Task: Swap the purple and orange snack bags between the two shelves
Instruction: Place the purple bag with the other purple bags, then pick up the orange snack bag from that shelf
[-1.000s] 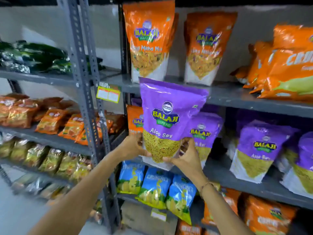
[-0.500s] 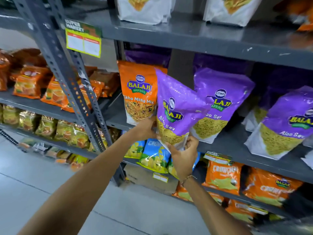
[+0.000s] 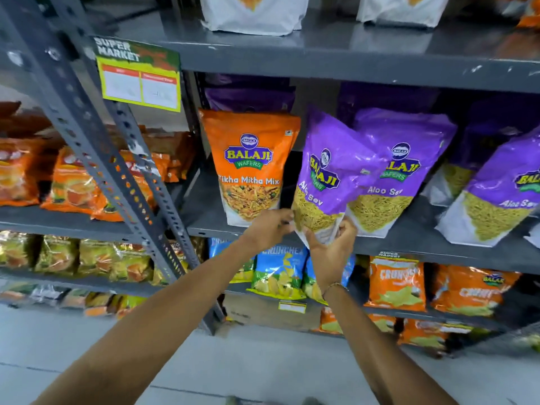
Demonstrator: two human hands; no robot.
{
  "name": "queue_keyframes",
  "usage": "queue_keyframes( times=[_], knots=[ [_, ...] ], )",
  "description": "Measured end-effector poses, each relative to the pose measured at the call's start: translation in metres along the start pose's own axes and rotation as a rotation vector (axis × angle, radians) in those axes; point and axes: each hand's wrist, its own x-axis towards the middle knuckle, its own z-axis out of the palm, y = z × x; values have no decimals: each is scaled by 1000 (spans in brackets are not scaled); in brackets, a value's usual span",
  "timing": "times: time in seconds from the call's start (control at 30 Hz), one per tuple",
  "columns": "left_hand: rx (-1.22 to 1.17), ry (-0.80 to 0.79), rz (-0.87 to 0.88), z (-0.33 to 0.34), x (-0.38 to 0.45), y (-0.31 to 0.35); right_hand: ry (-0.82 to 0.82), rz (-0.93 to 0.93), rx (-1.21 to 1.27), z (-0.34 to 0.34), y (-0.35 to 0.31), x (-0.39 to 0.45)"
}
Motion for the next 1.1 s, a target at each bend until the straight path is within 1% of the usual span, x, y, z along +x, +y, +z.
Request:
queue_keyframes(
  times=[0.07, 0.1, 0.13, 0.17, 0.2, 0.23, 0.27, 0.3, 0.33, 0.37, 0.43, 0.47, 0.5, 0.53, 0.57, 0.63, 0.7, 0.8, 0.93, 1.03, 1.1],
  knots=[
    [-113, 73, -17, -12, -13, -18, 37, -32, -49, 10, -6, -3],
    [-149, 134, -45, -18, -20, -29, 100, -50, -76, 14, -7, -9],
    [-162, 228, -77, -25, -28, -41, 177, -75, -101, 19, -7, -19],
    [-173, 357, -107, -31, -34, -54, 230, -111, -117, 24, -10, -33],
    [-192, 499, -137, -37, -40, -68, 227, -158, -127, 30, -12, -47],
    [-225, 625, -165, -42, -45, -81, 154, -204, -119, 36, -14, -58],
    [-277, 712, -184, -47, -48, -93, 27, -232, -104, 44, -17, -64],
    [-332, 742, -202, -50, -47, -103, -127, -215, -90, 51, -21, -63],
    [-366, 709, -229, -54, -43, -111, -261, -154, -84, 60, -25, -56],
    [-371, 619, -259, -56, -36, -117, -357, -78, -85, 68, -29, -45],
    [-356, 362, -278, -60, -21, -123, -467, 43, -113, 81, -31, -16],
    [-359, 242, -249, -62, -15, -123, -513, 86, -130, 87, -30, -3],
    [-367, 148, -214, -62, -10, -122, -556, 123, -141, 92, -29, 9],
    [-367, 93, -197, -61, -6, -121, -593, 156, -145, 96, -26, 19],
    [-353, 91, -204, -58, -4, -121, -620, 184, -141, 99, -24, 25],
    [-326, 201, -252, -54, -2, -122, -627, 215, -128, 102, -19, 30],
    [-324, 294, -267, -52, -4, -123, -596, 210, -123, 101, -17, 25],
    [-316, 301, -258, -52, -18, -126, -563, 122, -74, 91, -17, 7],
    [-344, 340, -232, -44, -48, -120, -541, 79, 22, 73, -18, -21],
    [-289, 380, -211, -41, -65, -107, -526, 61, 73, 54, -25, -32],
    [-257, 398, -188, -44, -77, -91, -517, 17, 80, 38, -34, -34]
  ],
)
